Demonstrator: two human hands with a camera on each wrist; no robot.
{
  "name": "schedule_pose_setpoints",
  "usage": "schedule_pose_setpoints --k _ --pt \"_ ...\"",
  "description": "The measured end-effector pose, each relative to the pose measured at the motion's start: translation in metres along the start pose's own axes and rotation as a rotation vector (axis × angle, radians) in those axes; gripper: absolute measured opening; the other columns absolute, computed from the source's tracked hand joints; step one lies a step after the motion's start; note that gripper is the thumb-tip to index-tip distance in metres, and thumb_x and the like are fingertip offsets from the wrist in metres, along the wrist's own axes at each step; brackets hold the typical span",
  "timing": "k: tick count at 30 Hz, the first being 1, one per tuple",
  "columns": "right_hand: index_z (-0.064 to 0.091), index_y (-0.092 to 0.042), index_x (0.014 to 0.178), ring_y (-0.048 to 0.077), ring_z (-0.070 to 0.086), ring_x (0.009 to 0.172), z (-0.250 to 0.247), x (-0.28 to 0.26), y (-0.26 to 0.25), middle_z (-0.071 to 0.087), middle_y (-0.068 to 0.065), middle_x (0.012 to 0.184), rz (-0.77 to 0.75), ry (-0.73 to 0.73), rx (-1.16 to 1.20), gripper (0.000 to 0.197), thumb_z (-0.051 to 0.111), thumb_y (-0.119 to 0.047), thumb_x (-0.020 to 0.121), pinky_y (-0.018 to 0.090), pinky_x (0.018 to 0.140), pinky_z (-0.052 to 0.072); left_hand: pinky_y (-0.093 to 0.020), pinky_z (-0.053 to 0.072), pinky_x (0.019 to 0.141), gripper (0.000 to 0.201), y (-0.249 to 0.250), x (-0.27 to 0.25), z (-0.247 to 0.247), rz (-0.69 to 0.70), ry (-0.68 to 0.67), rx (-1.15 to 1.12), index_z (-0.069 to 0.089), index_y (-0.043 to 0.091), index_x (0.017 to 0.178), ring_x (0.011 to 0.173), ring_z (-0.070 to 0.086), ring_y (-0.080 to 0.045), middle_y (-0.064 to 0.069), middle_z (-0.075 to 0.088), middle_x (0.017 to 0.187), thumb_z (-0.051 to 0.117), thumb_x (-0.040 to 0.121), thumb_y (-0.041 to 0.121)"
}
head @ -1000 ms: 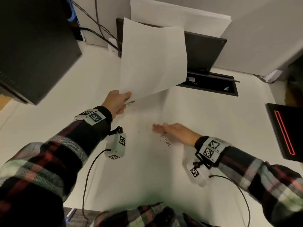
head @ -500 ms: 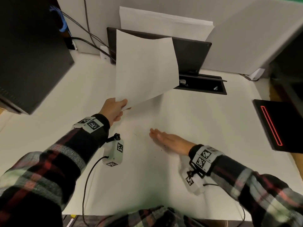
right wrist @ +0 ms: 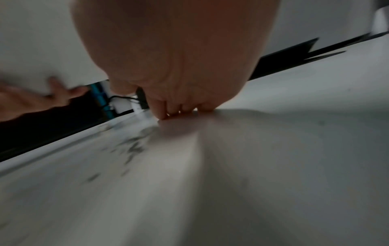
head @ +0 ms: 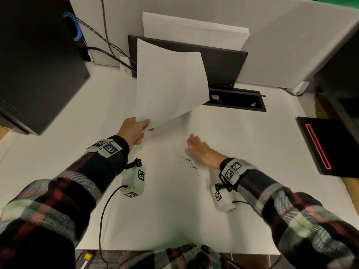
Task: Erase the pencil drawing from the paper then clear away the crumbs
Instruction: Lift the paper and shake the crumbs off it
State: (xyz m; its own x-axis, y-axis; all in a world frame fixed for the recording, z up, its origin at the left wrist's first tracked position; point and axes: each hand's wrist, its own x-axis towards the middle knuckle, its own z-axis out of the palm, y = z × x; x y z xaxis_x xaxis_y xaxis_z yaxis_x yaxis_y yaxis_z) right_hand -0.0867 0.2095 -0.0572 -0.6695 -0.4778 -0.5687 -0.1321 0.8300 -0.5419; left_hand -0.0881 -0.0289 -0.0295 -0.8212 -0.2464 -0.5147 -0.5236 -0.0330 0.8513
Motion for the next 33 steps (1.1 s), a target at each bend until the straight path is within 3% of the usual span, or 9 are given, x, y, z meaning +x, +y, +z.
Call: schedule_pose_setpoints --k 3,6,10,13,16,20,23,29,33 --pt "0.008 -0.021 0.149 0.007 -0.006 0.142 0.025 -0.023 -0.014 -0.004 -0.012 0.152 -0.072 -0.114 0.116 0.054 0.01 -0.042 0.1 0.023 0.111 -0.005 -0.014 0.021 0.033 0.009 0.0 -0.002 0.0 0.001 0.0 0.019 0.05 0.009 0.092 0.035 0.03 -0.006 -0.011 0.053 0.091 0.053 0.092 0.018" --pt "0.022 -0.024 0.147 0.012 0.02 0.141 0.019 -0.038 -0.016 0.02 -0.007 0.153 -0.046 0.05 0.394 0.053 0.015 -0.046 0.099 0.029 0.115 0.009 -0.014 0.02 0.033 0.01 0.003 -0.007 0.0 0.011 -0.008 0.021 0.052 0.011 0.085 0.038 0.029 -0.008 -0.005 0.062 0.083 0.052 0.093 0.017" --pt "0.007 -0.021 0.149 0.011 0.002 0.144 -0.013 -0.043 0.016 0.002 -0.003 0.158 0.098 0.301 0.371 0.061 0.011 -0.051 0.096 0.03 0.114 0.002 -0.013 0.02 0.032 0.009 0.004 -0.012 -0.004 0.021 0.0 0.011 0.05 0.011 0.086 0.033 0.028 -0.005 -0.004 0.063 0.081 0.051 0.094 0.017" --pt "-0.008 -0.016 0.148 0.013 -0.012 0.144 -0.017 -0.04 0.03 -0.014 0.0 0.156 0.202 0.211 0.261 0.063 0.008 -0.051 0.097 0.031 0.115 -0.006 -0.014 0.019 0.032 0.01 0.004 -0.013 -0.007 0.017 0.01 -0.002 0.049 0.013 0.084 0.034 0.027 -0.005 -0.004 0.064 0.081 0.051 0.094 0.017" --pt "-0.01 -0.014 0.147 0.017 -0.016 0.143 0.007 -0.037 0.017 -0.019 0.0 0.155 0.129 0.143 0.17 0.06 0.004 -0.045 0.098 0.031 0.114 -0.008 -0.014 0.019 0.032 0.013 0.002 -0.014 -0.008 0.011 0.014 -0.008 0.047 0.014 0.083 0.035 0.027 -0.005 -0.003 0.064 0.082 0.051 0.094 0.017" --pt "0.004 -0.02 0.15 0.01 -0.003 0.144 0.043 -0.041 -0.008 -0.002 -0.007 0.157 -0.016 0.038 0.296 0.057 0.007 -0.045 0.098 0.024 0.114 -0.003 -0.014 0.02 0.032 0.012 -0.003 -0.014 -0.008 -0.005 0.011 0.0 0.047 0.013 0.084 0.038 0.027 -0.006 -0.002 0.063 0.081 0.051 0.094 0.018" --pt "0.014 -0.023 0.149 0.01 0.013 0.143 0.026 -0.042 -0.012 0.013 -0.006 0.155 -0.002 0.205 0.462 0.056 0.012 -0.046 0.099 0.022 0.11 0.006 -0.015 0.02 0.032 0.008 -0.005 -0.015 -0.009 -0.01 0.006 -0.008 0.048 0.011 0.096 0.039 0.027 -0.007 -0.002 0.063 0.081 0.052 0.094 0.018" --pt "-0.005 -0.02 0.149 0.014 -0.011 0.144 -0.01 -0.015 0.014 -0.013 -0.003 0.157 0.14 0.18 0.169 0.063 0.006 -0.053 0.096 0.033 0.116 -0.005 -0.014 0.019 0.032 0.009 -0.002 -0.015 -0.013 -0.005 0.017 -0.027 0.047 0.011 0.088 0.042 0.027 -0.008 -0.001 0.063 0.076 0.051 0.094 0.016" --pt "0.019 -0.024 0.148 0.01 0.021 0.139 0.02 -0.026 -0.009 0.02 -0.009 0.153 -0.016 0.074 0.302 0.059 0.012 -0.051 0.096 0.026 0.112 0.011 -0.014 0.019 0.031 0.012 0.003 -0.01 -0.017 -0.006 -0.007 -0.05 0.048 0.013 0.084 0.037 0.026 -0.006 0.009 0.061 0.05 0.05 0.095 0.018"
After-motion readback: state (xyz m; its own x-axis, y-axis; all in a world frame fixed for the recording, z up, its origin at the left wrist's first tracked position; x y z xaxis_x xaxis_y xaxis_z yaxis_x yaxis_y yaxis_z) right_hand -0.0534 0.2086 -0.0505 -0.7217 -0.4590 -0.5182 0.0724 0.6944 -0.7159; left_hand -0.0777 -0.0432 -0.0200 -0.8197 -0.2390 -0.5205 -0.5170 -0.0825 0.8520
